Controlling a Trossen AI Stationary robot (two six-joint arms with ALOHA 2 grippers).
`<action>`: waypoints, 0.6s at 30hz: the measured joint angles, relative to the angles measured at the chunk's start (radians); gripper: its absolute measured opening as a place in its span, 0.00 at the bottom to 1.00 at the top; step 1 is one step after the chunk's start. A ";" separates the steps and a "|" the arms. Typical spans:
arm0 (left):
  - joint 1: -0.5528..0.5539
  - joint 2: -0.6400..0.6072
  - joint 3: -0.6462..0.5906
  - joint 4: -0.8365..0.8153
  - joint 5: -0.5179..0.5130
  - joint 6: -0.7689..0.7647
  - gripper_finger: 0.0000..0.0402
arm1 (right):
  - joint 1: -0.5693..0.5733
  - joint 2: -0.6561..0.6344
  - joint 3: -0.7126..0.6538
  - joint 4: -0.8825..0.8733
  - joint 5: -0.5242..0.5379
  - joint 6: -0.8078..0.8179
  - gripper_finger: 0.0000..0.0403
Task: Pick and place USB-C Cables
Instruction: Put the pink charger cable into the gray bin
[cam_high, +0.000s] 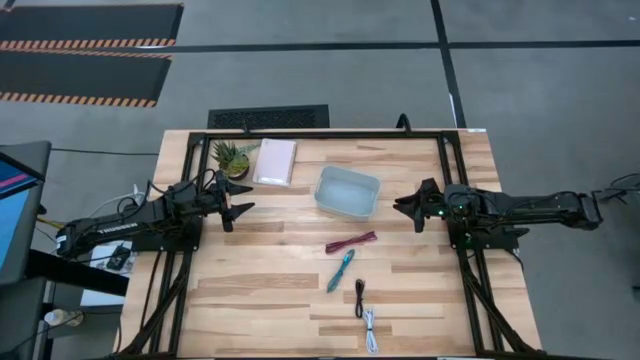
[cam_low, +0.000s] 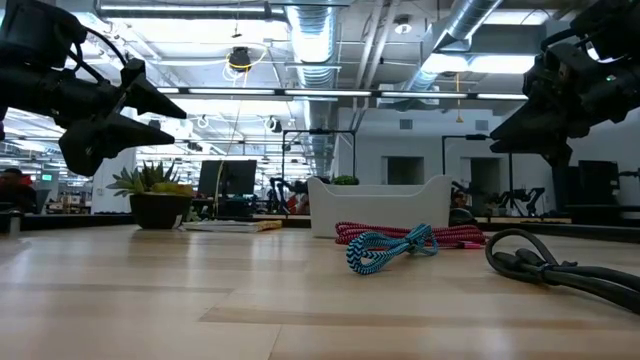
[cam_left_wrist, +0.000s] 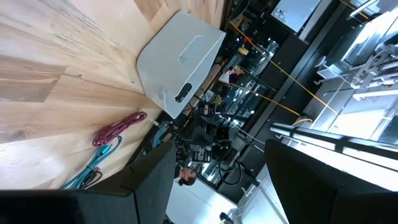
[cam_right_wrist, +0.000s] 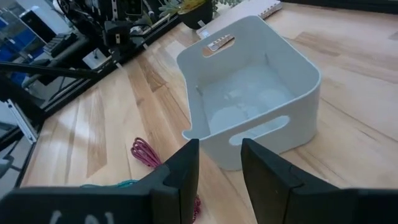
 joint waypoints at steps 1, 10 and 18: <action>0.000 0.000 0.000 0.000 0.000 0.000 0.60 | 0.000 0.000 0.000 0.000 0.001 0.000 0.36; 0.000 0.016 0.000 -0.005 -0.063 1.031 0.60 | -0.001 0.000 0.000 0.001 0.001 -0.001 0.36; 0.000 0.015 0.000 -0.001 -0.085 1.542 0.60 | -0.005 0.000 0.000 0.001 0.000 -0.003 0.36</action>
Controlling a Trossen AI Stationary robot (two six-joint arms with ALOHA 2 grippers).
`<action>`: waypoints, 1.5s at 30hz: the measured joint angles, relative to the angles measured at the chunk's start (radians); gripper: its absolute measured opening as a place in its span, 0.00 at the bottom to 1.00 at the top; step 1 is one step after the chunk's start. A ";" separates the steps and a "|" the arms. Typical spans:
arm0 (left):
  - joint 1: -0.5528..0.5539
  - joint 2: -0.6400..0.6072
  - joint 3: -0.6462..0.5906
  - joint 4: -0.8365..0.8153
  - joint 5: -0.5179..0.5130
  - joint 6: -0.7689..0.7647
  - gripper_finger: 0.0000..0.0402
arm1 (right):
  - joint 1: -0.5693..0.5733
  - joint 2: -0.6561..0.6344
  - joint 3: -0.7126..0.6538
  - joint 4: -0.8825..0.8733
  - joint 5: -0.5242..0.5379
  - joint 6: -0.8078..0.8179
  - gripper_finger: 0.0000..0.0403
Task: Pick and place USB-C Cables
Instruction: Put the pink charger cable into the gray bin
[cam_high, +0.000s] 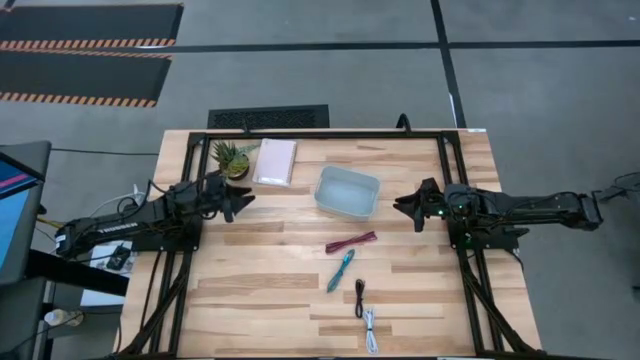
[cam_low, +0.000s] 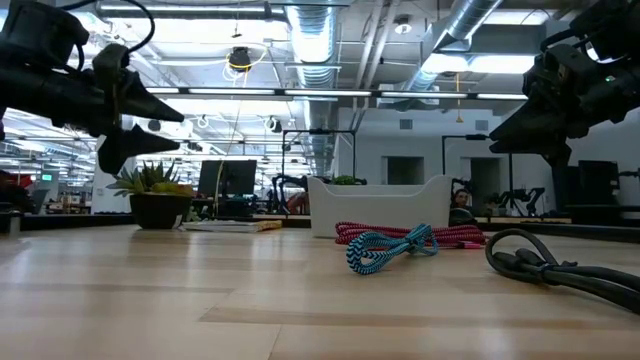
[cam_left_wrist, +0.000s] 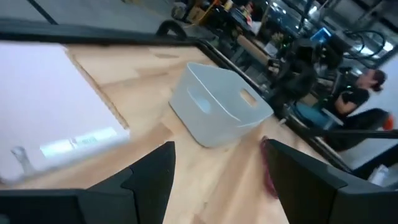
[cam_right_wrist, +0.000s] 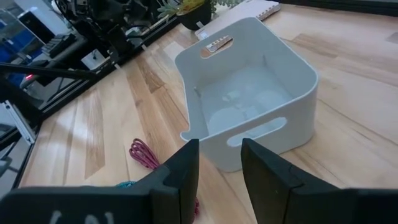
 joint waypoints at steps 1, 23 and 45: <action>0.000 0.000 0.000 0.005 -0.024 0.005 0.60 | 0.000 0.000 0.000 0.000 0.000 0.000 0.36; 0.000 0.000 0.000 0.106 0.016 -0.088 0.60 | 0.000 0.000 0.000 0.133 -0.018 0.055 0.36; -0.001 0.204 0.683 -0.436 0.288 -0.026 0.60 | 0.104 0.413 0.728 -0.612 -0.042 0.019 0.36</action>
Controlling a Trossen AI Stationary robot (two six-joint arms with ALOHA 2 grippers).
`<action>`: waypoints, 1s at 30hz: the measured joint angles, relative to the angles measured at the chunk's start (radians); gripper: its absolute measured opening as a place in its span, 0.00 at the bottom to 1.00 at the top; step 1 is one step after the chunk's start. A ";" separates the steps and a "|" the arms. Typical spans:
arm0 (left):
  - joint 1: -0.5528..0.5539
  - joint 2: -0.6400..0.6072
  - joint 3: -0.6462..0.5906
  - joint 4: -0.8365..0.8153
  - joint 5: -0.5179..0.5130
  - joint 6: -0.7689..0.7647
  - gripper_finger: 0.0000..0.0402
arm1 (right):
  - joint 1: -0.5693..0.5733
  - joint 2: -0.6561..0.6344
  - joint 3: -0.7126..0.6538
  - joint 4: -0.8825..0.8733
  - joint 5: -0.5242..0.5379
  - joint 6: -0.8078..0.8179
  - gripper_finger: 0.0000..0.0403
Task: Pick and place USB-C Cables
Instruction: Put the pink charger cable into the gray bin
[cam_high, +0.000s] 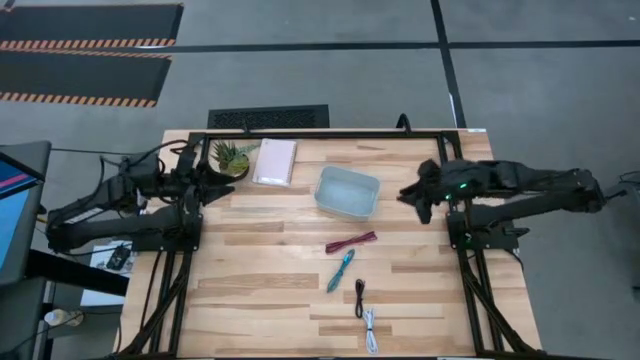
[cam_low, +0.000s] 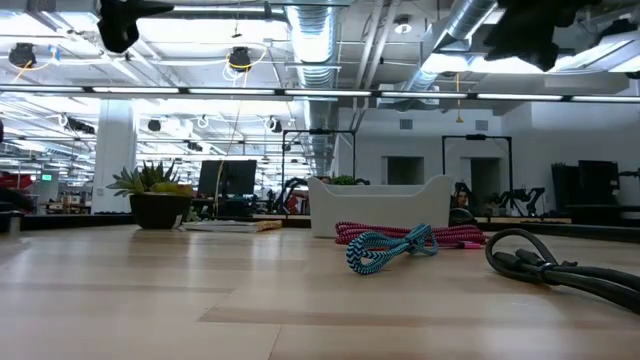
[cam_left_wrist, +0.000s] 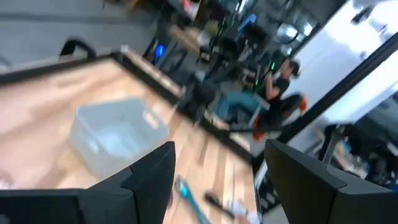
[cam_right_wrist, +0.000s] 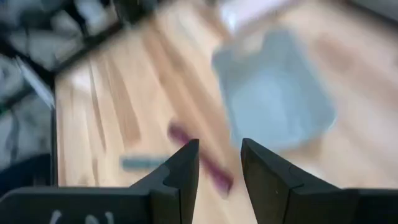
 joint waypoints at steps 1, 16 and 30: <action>0.000 0.010 0.014 -0.025 0.017 0.000 0.60 | 0.029 0.034 0.010 -0.023 -0.014 0.027 0.36; 0.000 0.030 0.027 -0.138 0.076 0.054 0.60 | 0.416 0.521 0.014 0.138 0.020 0.075 0.37; 0.000 0.030 0.027 -0.138 0.001 0.077 0.60 | 0.278 0.747 0.014 0.242 0.011 -0.214 0.65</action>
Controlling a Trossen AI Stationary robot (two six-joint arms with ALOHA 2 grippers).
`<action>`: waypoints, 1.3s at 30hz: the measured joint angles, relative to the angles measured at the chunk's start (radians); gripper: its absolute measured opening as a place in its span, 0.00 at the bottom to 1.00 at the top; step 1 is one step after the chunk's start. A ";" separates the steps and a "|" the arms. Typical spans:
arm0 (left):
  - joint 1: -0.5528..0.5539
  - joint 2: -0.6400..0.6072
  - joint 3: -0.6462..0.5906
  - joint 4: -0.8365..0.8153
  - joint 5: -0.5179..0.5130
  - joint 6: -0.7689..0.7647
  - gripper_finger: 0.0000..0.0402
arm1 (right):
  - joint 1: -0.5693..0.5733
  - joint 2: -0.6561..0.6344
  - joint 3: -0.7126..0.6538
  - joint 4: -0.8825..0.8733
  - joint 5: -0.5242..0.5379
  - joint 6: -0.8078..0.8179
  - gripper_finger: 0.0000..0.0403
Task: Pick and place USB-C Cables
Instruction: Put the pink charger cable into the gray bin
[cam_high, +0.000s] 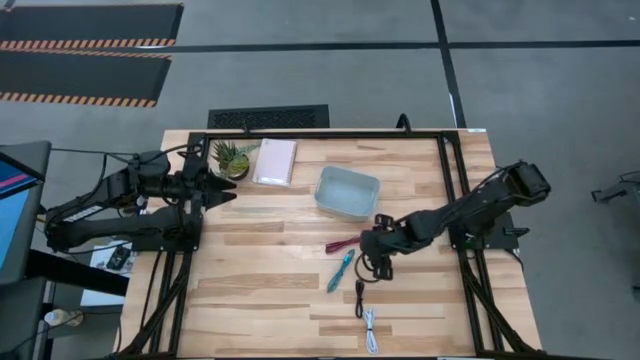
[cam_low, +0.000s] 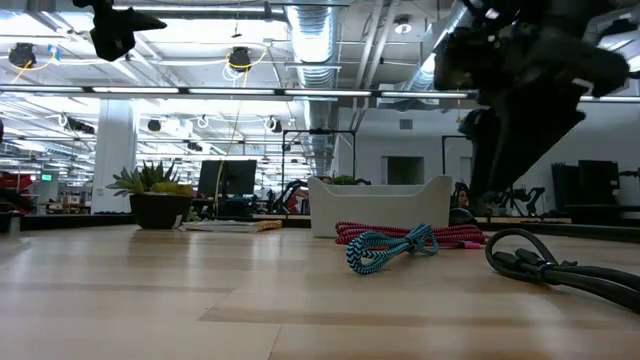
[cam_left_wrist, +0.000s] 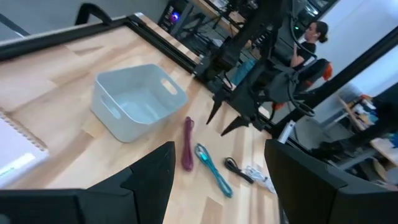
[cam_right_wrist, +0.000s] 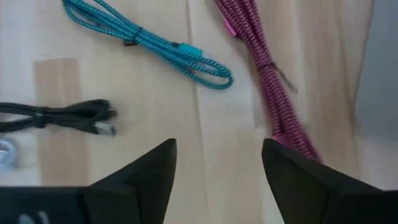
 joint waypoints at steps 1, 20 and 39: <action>0.000 0.000 0.000 0.000 -0.008 0.003 0.60 | -0.010 0.006 0.000 0.014 0.000 -0.027 0.65; 0.000 0.000 0.000 -0.001 -0.048 0.022 0.60 | -0.159 0.156 0.001 0.103 -0.032 -0.296 0.62; 0.000 0.000 0.000 -0.001 -0.058 0.027 0.60 | -0.160 0.196 0.003 0.083 -0.032 -0.221 0.11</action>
